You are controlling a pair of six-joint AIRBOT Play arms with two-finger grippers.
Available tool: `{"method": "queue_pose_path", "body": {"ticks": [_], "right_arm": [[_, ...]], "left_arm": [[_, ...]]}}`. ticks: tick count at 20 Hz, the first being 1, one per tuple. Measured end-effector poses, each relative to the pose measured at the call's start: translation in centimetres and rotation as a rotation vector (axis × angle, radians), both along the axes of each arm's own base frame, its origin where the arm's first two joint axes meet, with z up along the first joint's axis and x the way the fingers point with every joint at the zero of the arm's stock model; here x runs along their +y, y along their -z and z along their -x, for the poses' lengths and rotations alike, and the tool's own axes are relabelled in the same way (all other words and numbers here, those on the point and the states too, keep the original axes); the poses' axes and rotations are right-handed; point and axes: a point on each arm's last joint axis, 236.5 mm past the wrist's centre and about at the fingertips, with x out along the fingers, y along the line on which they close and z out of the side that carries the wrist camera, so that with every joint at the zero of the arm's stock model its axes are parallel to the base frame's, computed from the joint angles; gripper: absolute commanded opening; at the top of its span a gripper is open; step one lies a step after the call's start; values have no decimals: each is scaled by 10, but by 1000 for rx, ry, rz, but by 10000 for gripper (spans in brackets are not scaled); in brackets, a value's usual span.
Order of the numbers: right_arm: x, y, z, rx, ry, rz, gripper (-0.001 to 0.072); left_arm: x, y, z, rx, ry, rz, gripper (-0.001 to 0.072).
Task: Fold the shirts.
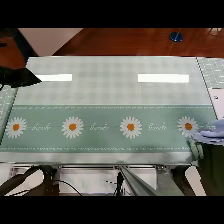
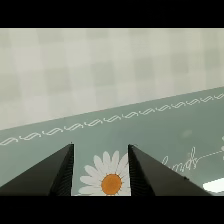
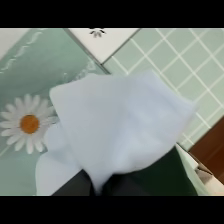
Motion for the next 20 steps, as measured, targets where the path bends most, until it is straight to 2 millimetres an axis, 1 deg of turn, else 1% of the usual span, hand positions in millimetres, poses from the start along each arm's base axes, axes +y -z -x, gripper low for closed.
{"method": "queue_pose_path", "body": {"ticks": [3,5,7,8,10,12,15,18,20], "right_arm": [[-16,15,28,113,87,29,22],[-22,35,51,214,139,27,22],[-24,58,86,333,217,16,22],[-24,70,108,400,267,7,22],[-14,91,152,527,368,-40,22],[-4,108,187,619,452,-83,22],[-3,123,218,678,527,-90,22],[-3,133,237,698,583,-92,23],[4,142,247,712,611,-122,24]], "left_arm": [[2,5,-5,2,-6,1,412],[4,11,-9,9,-12,3,413],[5,18,-15,18,-19,6,412],[7,22,-18,22,-24,7,412],[9,29,-25,24,-34,8,412],[12,36,-31,28,-44,9,412],[16,42,-38,16,-48,1,412],[20,42,-46,-9,-60,-8,412],[22,42,-51,-27,-71,-14,412]]}}
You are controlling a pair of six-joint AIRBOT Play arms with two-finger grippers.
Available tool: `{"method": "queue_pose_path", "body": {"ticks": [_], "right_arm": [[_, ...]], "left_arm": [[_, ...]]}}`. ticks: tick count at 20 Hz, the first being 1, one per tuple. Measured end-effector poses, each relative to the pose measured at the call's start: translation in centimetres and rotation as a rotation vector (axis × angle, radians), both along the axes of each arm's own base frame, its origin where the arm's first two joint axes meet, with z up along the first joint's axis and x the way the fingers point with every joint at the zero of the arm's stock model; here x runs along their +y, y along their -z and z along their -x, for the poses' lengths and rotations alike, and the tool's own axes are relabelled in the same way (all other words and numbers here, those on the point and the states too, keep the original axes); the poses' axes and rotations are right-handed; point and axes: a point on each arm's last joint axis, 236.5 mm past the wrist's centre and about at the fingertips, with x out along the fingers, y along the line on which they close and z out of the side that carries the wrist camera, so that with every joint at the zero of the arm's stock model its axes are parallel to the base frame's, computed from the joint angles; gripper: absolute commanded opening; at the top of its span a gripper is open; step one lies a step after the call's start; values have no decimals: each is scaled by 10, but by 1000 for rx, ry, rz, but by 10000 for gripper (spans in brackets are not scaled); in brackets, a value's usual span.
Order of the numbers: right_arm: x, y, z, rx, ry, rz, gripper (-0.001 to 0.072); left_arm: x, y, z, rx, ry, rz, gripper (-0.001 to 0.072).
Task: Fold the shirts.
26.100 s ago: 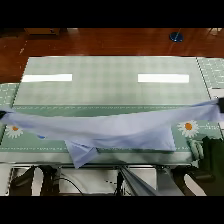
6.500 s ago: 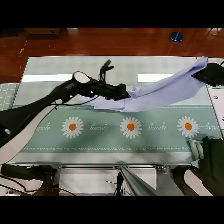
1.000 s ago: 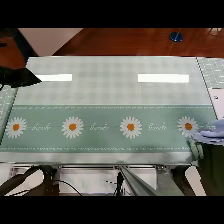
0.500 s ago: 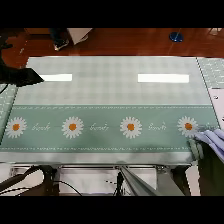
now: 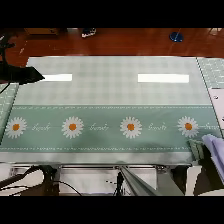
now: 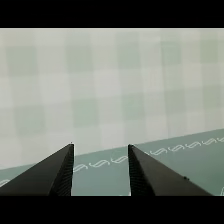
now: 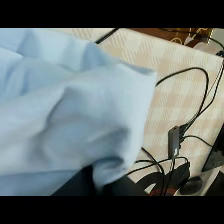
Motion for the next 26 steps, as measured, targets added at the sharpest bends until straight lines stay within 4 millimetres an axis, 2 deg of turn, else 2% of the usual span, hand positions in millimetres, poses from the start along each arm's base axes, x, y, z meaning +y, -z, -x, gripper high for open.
{"method": "queue_pose_path", "body": {"ticks": [1,2,4,5,6,9,11,12,14,16,17,18,19,20,21,22,23,24,26], "right_arm": [[5,6,4,4,17,-18,27],[9,12,7,8,28,-35,104],[17,22,13,27,38,-75,346],[21,25,18,49,37,-99,412],[23,29,21,63,33,-114,443],[19,33,26,95,0,-120,442],[3,33,19,81,-49,-82,442],[-14,32,5,44,-100,-43,442],[-63,18,-51,-93,-263,62,441],[-110,-10,-150,-323,-468,182,438],[-121,-27,-212,-465,-575,214,438],[-120,-42,-272,-599,-671,217,432],[-104,-54,-334,-731,-775,183,431],[-80,-61,-384,-827,-873,128,430],[-47,-61,-427,-887,-976,47,430],[-14,-56,-457,-908,-1067,-38,404],[23,-46,-479,-898,-1163,-131,392],[59,-34,-494,-866,-1248,-222,392],[112,-13,-506,-772,-1394,-330,392]], "left_arm": [[0,0,-1,-3,0,-2,412],[2,0,-3,-10,-6,-4,412],[2,-1,-4,-15,-9,-5,412],[3,-1,-5,-17,-10,-6,412],[3,-1,-5,-18,-11,-6,412],[4,-1,-7,-26,-15,-9,412],[5,-2,-9,-34,-20,-11,415],[5,-2,-10,-37,-22,-12,423],[5,-4,-12,-50,-26,-8,671],[0,-12,-21,-88,-43,25,675],[-5,-18,-27,-114,-51,52,670],[-14,-25,-32,-144,-45,78,666],[-27,-31,-36,-166,-24,97,665],[-41,-35,-38,-181,4,106,665],[-57,-36,-37,-187,40,104,665],[-74,-35,-36,-188,83,83,666],[-91,-30,-32,-176,127,55,665],[-107,-25,-28,-162,164,21,666],[-136,-11,-16,-130,240,-66,657]]}}
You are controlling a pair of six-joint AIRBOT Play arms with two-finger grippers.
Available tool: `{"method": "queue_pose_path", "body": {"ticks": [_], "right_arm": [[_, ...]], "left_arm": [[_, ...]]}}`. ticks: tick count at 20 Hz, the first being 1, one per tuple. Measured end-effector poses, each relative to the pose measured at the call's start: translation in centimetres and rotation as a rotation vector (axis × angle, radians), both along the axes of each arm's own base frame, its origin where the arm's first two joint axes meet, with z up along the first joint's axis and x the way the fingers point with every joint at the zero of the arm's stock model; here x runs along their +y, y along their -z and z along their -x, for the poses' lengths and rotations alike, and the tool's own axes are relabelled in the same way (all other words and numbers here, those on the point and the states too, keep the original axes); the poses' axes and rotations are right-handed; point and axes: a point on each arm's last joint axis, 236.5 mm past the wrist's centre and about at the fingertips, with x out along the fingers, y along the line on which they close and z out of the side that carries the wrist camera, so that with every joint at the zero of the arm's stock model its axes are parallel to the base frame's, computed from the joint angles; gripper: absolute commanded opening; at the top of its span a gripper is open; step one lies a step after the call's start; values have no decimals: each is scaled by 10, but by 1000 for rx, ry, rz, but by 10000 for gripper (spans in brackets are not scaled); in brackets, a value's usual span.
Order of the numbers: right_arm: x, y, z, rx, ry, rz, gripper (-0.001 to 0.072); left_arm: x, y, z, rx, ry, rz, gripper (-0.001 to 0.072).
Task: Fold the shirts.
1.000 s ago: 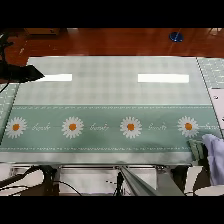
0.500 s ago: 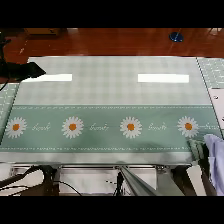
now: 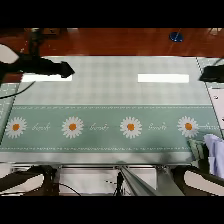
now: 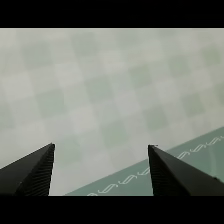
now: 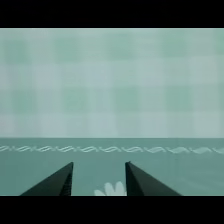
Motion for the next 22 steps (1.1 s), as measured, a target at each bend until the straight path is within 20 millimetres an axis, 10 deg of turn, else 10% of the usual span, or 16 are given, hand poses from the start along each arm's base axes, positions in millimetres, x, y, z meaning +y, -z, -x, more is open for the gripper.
{"method": "queue_pose_path", "body": {"ticks": [8,22], "right_arm": [[87,24,-10,4,-236,130,374],[106,16,-34,-358,-165,72,513]], "left_arm": [[-32,45,22,90,44,-227,606],[-21,60,2,79,-26,-240,720]]}}
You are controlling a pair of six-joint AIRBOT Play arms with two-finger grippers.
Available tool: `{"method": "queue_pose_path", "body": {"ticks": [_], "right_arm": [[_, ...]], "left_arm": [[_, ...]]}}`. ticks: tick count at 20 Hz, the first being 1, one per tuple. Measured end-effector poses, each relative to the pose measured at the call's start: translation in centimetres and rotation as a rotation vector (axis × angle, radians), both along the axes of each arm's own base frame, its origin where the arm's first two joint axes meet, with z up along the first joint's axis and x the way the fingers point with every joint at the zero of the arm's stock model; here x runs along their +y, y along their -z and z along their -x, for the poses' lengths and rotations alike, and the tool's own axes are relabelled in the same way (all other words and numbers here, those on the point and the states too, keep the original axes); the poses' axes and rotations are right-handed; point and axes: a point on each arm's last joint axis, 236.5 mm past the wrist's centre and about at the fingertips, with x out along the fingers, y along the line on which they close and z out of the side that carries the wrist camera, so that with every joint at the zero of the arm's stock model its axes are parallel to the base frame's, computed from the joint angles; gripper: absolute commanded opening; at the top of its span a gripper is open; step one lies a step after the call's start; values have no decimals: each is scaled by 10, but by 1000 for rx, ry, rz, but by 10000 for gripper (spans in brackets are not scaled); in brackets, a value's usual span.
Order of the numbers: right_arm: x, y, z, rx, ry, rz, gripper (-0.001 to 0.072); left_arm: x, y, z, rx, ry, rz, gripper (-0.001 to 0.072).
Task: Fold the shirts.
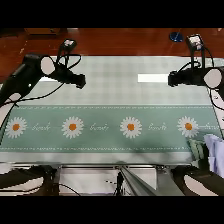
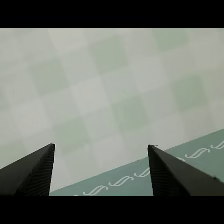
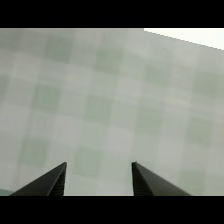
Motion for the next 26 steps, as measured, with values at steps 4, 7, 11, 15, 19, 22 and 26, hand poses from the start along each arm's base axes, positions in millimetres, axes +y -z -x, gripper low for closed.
{"method": "queue_pose_path", "body": {"ticks": [4,7,11,15,19,22,26], "right_arm": [[1,-4,-4,-26,11,-15,617],[1,-2,-4,-21,15,-22,613],[2,-1,-2,-14,18,-29,610],[2,-1,-3,-15,18,-29,609],[3,-3,-4,-26,18,-32,608],[3,-7,-8,-48,17,-34,608],[4,-16,-17,-103,16,-40,608]], "left_arm": [[4,3,-2,6,-15,1,720],[5,3,-2,8,-19,2,720],[5,3,-2,8,-20,2,720],[5,3,-2,8,-21,2,720],[5,3,-2,8,-21,2,720],[5,3,-2,8,-22,3,720],[5,3,-2,7,-21,3,720]]}}
